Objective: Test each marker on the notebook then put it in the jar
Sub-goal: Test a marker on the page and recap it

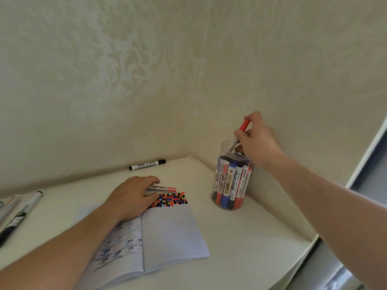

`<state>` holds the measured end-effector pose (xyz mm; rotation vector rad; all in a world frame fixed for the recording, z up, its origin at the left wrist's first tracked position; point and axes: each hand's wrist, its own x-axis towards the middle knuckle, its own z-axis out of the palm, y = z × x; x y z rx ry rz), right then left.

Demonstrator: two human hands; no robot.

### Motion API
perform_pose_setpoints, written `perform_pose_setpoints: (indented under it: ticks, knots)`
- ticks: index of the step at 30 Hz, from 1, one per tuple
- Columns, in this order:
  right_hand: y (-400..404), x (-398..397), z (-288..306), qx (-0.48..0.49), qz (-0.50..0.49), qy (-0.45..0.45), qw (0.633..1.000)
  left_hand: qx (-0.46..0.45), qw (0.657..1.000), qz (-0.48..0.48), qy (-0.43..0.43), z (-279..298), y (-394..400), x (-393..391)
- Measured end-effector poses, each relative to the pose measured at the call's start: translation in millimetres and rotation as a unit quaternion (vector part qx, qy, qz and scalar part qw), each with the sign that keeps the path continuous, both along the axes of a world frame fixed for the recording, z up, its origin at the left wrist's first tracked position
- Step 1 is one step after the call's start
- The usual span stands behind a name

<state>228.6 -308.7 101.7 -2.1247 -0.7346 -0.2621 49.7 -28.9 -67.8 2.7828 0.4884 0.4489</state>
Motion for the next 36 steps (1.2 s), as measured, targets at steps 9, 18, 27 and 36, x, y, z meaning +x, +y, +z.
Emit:
perform_pose_setpoints:
  ticks: [9, 18, 27, 36]
  knots:
    - [7, 0, -4, -0.079, 0.06, -0.048, 0.994, -0.01, 1.0, 0.0, -0.017, 1, -2, -1]
    - [14, -4, -1, -0.203, 0.005, -0.074, 0.976, -0.023, 1.0, 0.003, -0.009, 4, -3, -3]
    - [17, -10, -14, -0.144, 0.018, -0.238, 0.96, -0.034, 0.999, 0.0, -0.008, -2, 8, 2]
    - [86, -75, -95, -0.133, 0.214, -0.338, 0.907, -0.091, 0.993, -0.039, -0.063, 2, 8, 3]
